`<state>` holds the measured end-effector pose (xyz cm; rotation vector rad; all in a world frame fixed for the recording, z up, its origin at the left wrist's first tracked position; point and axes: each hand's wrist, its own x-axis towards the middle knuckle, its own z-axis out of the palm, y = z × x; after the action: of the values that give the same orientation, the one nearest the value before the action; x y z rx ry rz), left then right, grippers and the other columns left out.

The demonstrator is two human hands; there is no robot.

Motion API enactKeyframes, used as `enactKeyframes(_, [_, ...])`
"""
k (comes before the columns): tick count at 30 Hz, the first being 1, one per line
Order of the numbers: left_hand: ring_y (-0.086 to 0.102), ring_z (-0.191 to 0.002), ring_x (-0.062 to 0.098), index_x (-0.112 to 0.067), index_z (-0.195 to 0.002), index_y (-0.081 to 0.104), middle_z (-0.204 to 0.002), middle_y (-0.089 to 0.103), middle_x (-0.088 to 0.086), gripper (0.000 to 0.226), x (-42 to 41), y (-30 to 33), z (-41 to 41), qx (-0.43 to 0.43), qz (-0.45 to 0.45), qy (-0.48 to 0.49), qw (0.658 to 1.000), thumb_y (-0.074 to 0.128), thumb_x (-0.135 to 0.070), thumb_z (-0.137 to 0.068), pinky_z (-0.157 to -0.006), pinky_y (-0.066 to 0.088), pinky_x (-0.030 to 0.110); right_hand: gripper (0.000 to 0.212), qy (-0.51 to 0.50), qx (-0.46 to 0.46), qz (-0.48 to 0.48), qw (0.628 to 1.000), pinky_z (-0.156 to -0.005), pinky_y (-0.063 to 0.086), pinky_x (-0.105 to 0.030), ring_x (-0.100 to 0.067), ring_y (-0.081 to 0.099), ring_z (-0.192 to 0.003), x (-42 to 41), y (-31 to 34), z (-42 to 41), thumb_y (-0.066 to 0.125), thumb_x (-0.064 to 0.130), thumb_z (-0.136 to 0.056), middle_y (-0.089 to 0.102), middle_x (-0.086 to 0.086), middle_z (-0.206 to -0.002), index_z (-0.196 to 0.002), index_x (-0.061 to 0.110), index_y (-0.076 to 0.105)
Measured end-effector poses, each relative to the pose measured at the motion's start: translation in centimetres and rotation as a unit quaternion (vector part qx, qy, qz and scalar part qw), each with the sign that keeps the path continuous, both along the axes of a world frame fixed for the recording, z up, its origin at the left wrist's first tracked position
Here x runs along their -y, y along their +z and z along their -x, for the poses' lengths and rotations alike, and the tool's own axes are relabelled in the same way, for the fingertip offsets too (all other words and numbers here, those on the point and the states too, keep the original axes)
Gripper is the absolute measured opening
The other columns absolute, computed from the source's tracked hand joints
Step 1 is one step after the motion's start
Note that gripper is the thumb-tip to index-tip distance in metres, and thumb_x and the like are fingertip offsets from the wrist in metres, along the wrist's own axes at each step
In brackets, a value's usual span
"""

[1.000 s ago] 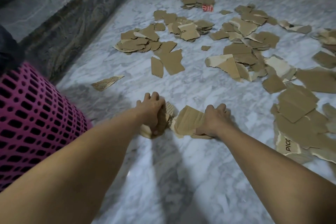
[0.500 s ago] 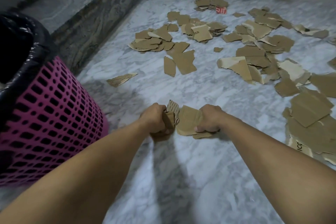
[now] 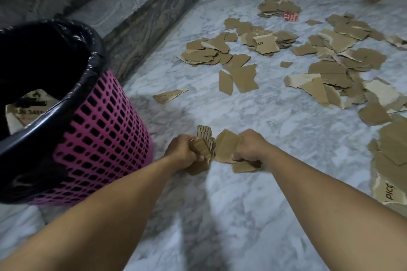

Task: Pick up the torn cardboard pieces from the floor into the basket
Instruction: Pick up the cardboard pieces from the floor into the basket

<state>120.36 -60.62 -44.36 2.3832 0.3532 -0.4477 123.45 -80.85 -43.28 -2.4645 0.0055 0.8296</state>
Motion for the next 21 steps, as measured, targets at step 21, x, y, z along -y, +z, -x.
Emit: enactKeyframes(21, [0.068,-0.083,0.027,-0.008,-0.100,0.068,-0.095,0.070,0.010,0.034,-8.1,34.8,1.2,0.177,-0.059,0.175,0.967,0.077,-0.019,-0.069,-0.064,0.060,0.037,0.033,-0.033,0.202,-0.148,0.968,-0.065,0.050,-0.028,-0.025,0.062,-0.084,-9.0,31.4,-2.8,0.078,0.019,-0.076,0.063,-0.014,-0.099,-0.100,0.002,0.063])
